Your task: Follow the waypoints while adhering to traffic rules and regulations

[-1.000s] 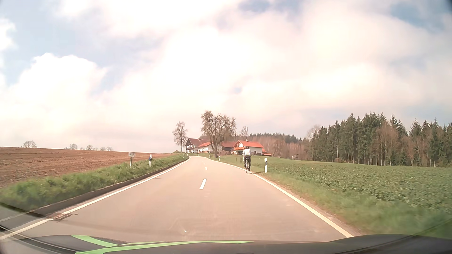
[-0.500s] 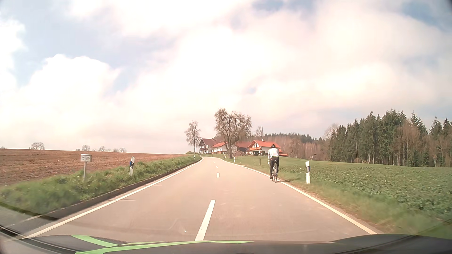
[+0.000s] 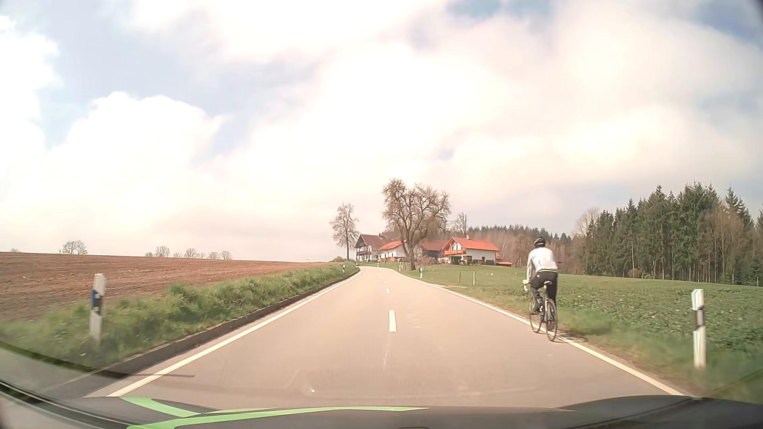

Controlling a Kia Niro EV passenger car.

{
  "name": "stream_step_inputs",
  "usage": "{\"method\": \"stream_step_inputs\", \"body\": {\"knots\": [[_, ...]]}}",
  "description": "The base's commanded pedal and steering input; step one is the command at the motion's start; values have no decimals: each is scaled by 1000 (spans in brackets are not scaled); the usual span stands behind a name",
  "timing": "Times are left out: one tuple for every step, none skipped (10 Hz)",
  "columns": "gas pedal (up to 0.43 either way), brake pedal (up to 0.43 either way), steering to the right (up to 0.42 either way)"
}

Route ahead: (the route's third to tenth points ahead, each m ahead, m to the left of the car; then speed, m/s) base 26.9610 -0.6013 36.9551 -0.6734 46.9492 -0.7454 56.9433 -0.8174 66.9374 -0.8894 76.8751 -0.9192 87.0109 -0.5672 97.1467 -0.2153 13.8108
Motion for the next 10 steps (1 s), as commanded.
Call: {"method": "stream_step_inputs", "body": {"knots": [[398,0,-5],[409,0,-1],[409,0,1],[409,0,2],[421,0,4],[421,0,6],[421,0,7],[429,0,10],[429,0,11],[429,0,13]]}}
